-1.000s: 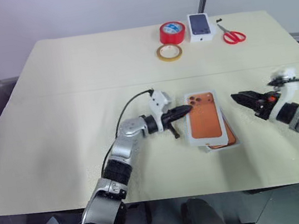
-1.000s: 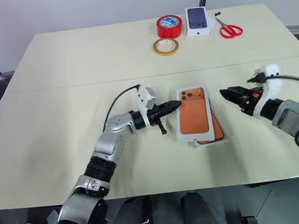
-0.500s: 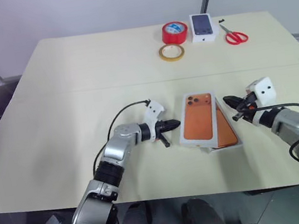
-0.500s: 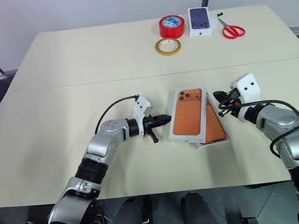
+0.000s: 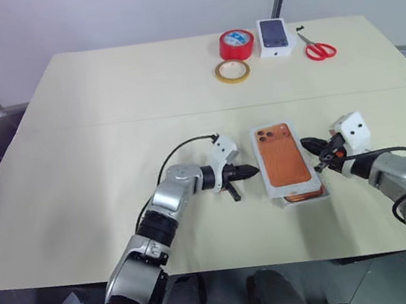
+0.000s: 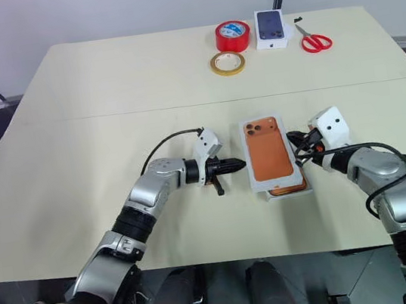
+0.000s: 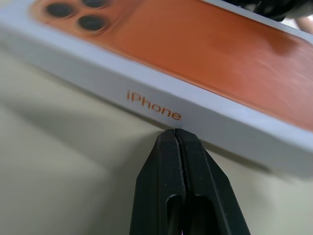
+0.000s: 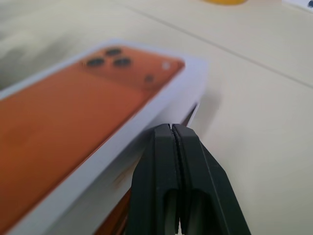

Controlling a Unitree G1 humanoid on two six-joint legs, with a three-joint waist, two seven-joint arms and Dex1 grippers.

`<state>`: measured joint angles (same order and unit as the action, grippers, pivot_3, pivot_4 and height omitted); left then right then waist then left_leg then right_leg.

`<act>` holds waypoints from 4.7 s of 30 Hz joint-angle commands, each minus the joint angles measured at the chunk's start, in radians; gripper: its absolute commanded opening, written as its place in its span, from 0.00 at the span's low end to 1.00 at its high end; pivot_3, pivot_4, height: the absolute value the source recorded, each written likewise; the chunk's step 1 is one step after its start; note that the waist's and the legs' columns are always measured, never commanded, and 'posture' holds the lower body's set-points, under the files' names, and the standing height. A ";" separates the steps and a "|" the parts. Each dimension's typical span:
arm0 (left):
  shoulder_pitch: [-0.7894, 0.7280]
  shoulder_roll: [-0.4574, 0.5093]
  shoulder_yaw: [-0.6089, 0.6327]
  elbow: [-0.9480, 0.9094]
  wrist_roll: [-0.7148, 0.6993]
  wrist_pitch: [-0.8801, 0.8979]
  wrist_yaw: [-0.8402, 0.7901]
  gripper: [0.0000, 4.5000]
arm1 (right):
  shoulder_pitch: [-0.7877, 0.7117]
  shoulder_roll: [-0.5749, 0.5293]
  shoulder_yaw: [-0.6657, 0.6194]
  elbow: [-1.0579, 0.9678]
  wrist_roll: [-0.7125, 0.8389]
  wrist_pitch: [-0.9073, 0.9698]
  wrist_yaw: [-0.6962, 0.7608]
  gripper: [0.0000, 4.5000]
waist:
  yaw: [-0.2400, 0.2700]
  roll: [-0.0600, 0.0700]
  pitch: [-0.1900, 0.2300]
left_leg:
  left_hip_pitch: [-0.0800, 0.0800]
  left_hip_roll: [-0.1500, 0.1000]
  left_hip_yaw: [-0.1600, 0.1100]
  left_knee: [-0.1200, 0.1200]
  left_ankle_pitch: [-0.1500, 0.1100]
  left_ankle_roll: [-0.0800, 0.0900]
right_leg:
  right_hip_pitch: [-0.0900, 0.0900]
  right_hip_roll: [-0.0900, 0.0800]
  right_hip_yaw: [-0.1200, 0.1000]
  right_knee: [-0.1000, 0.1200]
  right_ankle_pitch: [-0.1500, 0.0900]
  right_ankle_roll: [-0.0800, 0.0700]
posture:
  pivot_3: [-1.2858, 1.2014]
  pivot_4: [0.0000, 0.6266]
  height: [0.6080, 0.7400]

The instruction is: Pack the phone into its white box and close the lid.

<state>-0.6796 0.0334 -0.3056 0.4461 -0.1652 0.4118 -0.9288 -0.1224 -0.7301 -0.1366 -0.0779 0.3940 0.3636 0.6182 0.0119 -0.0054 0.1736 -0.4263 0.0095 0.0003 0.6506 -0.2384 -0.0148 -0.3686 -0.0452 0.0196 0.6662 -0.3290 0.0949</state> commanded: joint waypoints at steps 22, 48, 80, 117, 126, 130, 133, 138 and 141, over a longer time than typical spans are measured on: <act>0.024 0.009 -0.092 -0.136 0.007 0.007 -0.068 0.00 | 0.194 -0.047 -0.109 -0.161 0.002 0.018 0.134 0.01 | 0.000 0.000 0.000 | 0.001 0.000 0.000 0.000 0.000 0.000 | 0.001 0.000 0.000 0.000 0.000 0.000 | 0.52 0.24 1.00; 0.031 0.035 -0.061 -0.137 0.010 -0.037 -0.040 0.00 | 0.279 -0.115 -0.103 -0.129 -0.142 -0.085 0.254 0.01 | 0.000 0.000 0.000 | 0.001 0.000 0.000 0.000 0.000 0.000 | 0.001 0.000 0.000 0.000 0.000 0.000 | 0.52 0.24 1.00; -0.111 -0.077 0.034 0.146 0.046 -0.147 0.076 0.00 | -0.019 -0.007 -0.013 0.062 -0.226 -0.158 0.133 0.01 | 0.001 0.001 0.000 | 0.001 0.000 0.000 0.001 0.000 -0.001 | 0.001 0.000 -0.001 0.001 0.000 0.000 | 0.52 0.24 1.00; -0.050 0.022 0.041 -0.008 0.037 -0.076 0.014 0.00 | 0.090 -0.103 -0.059 -0.017 -0.253 -0.167 0.211 0.01 | 0.000 0.001 -0.001 | 0.002 0.000 0.000 0.002 0.000 -0.001 | 0.001 0.000 0.000 0.002 0.000 0.000 | 0.52 0.24 1.00; -0.176 -0.013 0.120 -0.011 -0.074 -0.015 -0.027 0.00 | 0.001 -0.046 -0.213 -0.094 0.070 0.015 0.258 0.01 | 0.001 0.001 0.000 | 0.001 0.000 0.000 0.002 0.000 -0.001 | 0.002 0.000 -0.001 0.001 0.000 0.000 | 0.52 0.24 1.00; -0.244 -0.109 0.106 0.192 -0.008 -0.121 0.087 0.00 | 0.106 -0.075 -0.161 -0.209 0.130 0.097 0.338 0.01 | 0.005 0.000 0.000 | 0.001 0.000 -0.002 0.002 0.000 -0.001 | 0.004 0.000 -0.002 0.000 0.000 0.000 | 0.52 0.24 1.00; -0.253 -0.145 0.068 0.290 0.050 -0.196 0.115 0.00 | 0.177 -0.105 -0.092 -0.216 0.042 0.067 0.347 0.01 | 0.001 0.000 0.000 | 0.001 -0.001 -0.002 0.003 0.000 0.000 | 0.004 -0.001 -0.002 0.000 0.000 0.001 | 0.52 0.24 1.00; -0.222 -0.147 -0.007 0.422 0.171 -0.258 0.170 0.00 | 0.233 -0.119 0.034 -0.158 -0.140 -0.035 0.296 0.01 | -0.003 -0.003 -0.003 | 0.006 -0.001 -0.001 0.001 0.000 0.000 | 0.006 0.000 -0.001 0.000 0.000 0.001 | 0.52 0.24 1.00; -0.206 -0.135 0.001 0.413 0.172 -0.267 0.163 0.00 | 0.212 -0.111 0.045 -0.137 -0.198 -0.091 0.250 0.01 | -0.004 -0.010 -0.008 | 0.016 -0.001 -0.001 -0.002 0.000 -0.001 | 0.015 0.001 -0.001 -0.002 -0.001 0.001 | 0.52 0.24 1.00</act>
<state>-0.9087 -0.1162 -0.2906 0.8347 -0.0216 0.1376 -0.7649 0.0807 -0.8432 -0.1180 -0.2609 0.2632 0.2826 0.9015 0.0084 -0.0155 0.1659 -0.4092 0.0089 -0.0002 0.6481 -0.2384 -0.0154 -0.3521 -0.0448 0.0186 0.6634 -0.3297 0.0956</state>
